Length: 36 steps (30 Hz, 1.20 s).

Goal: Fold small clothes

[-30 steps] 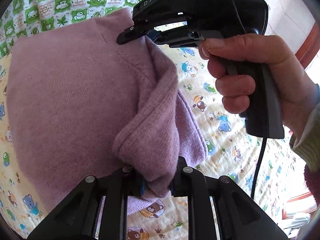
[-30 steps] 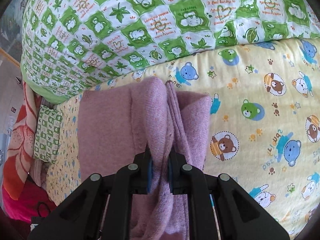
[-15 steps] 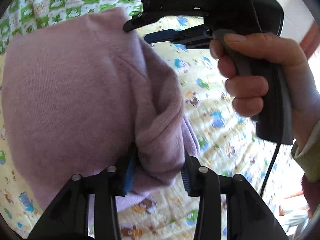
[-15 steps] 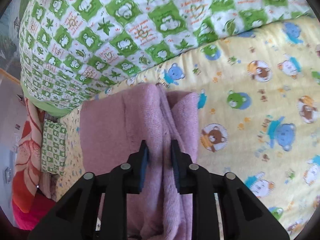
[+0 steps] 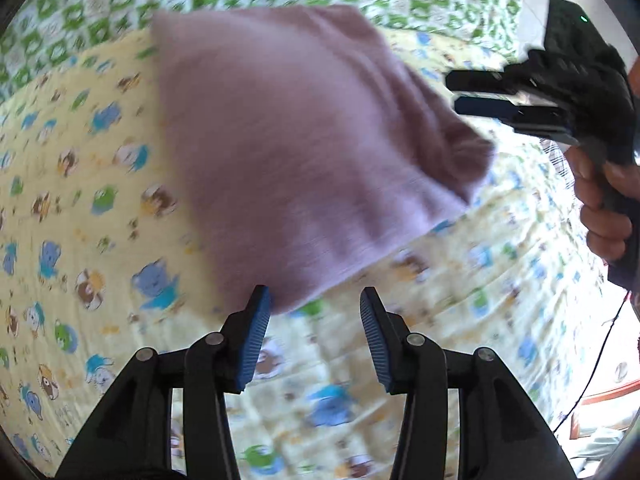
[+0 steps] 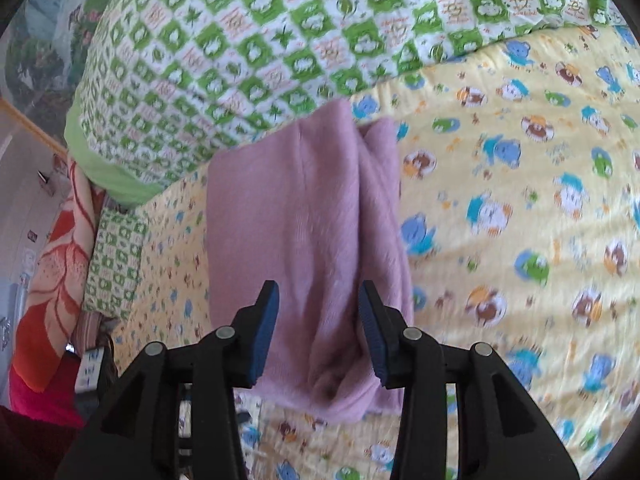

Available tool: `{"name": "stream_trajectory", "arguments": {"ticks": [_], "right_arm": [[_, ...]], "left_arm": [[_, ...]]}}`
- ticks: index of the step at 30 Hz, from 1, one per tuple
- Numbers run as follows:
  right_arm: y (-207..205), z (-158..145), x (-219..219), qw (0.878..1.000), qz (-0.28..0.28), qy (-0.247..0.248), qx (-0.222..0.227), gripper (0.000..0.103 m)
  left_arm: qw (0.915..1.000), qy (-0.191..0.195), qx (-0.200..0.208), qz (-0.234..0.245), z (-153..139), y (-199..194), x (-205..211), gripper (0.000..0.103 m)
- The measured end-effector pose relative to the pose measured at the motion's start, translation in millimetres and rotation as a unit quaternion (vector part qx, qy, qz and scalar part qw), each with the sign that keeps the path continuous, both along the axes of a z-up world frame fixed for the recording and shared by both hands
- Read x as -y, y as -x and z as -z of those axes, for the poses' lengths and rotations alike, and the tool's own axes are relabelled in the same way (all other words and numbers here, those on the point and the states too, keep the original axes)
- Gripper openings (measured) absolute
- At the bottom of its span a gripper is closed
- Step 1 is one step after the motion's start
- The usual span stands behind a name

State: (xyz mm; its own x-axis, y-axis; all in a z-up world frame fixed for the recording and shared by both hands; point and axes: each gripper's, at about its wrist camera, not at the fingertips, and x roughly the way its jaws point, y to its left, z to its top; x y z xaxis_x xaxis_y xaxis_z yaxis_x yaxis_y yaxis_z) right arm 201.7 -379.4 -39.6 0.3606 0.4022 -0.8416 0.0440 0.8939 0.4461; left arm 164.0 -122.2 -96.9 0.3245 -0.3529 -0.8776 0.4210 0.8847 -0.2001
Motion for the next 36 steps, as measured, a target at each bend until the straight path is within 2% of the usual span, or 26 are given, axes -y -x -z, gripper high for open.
{"name": "stream_trajectory", "arguments": {"ticks": [5, 11, 15, 17, 18, 19, 20, 22, 25, 27, 30, 33, 36], "right_arm": [[5.5, 22.5, -13.8, 0.998, -0.003, 0.041, -0.041, 0.049], [13.2, 29.1, -22.4, 0.992, -0.033, 0.109, -0.046, 0.051], [20.3, 30.4, -19.1, 0.993, -0.033, 0.106, -0.041, 0.05], [22.4, 32.1, -20.7, 0.993, -0.038, 0.107, -0.043, 0.042], [22.5, 33.4, -23.0, 0.992, -0.046, 0.106, -0.045, 0.026], [22.9, 33.9, -26.0, 0.992, -0.05, 0.101, -0.048, 0.011], [22.4, 30.2, -29.1, 0.993, -0.053, 0.095, -0.042, 0.009], [24.1, 12.5, -32.0, 0.995, -0.054, 0.082, -0.015, 0.006], [36.9, -34.0, -9.2, 0.998, -0.003, 0.04, 0.046, 0.005], [47.4, -44.2, 12.5, 0.997, 0.037, 0.026, 0.061, 0.003], [58.9, -14.0, 35.7, 0.997, 0.073, 0.026, 0.021, 0.003], [68.3, 26.7, 38.6, 0.995, 0.083, 0.04, -0.025, 0.002], [73.8, 42.9, 41.0, 0.993, 0.106, 0.032, -0.034, 0.002]], "left_arm": [[0.9995, -0.026, 0.011, 0.012, 11.9, -2.8, -2.5, 0.047], [0.9977, -0.056, 0.033, 0.019, 18.6, -3.1, 15.6, 0.047], [0.9963, -0.077, 0.039, 0.0, 19.3, -7.4, 12.8, 0.047], [0.9965, -0.078, 0.026, -0.016, 23.3, -13.7, 11.3, 0.047], [0.9969, -0.072, 0.017, -0.024, 24.0, -20.4, 8.3, 0.047], [0.9972, -0.067, 0.009, -0.031, 27.4, -24.7, 10.3, 0.042], [0.9975, -0.061, -0.002, -0.036, 27.8, -29.3, 7.1, 0.036], [0.9979, -0.048, -0.01, -0.042, 24.7, -33.9, 0.6, 0.033], [0.9983, -0.036, -0.006, -0.046, 17.1, -36.7, -6.4, 0.032], [0.9984, -0.029, -0.01, -0.046, 17.6, -38.3, -8.6, 0.032], [0.9983, -0.037, -0.017, -0.041, 24.3, -37.5, -6.6, 0.031], [0.9982, -0.039, -0.024, -0.038, 33.8, -43.3, -8.4, 0.031], [0.9985, -0.034, -0.029, -0.033, 36.0, -44.1, -10.9, 0.031]]}}
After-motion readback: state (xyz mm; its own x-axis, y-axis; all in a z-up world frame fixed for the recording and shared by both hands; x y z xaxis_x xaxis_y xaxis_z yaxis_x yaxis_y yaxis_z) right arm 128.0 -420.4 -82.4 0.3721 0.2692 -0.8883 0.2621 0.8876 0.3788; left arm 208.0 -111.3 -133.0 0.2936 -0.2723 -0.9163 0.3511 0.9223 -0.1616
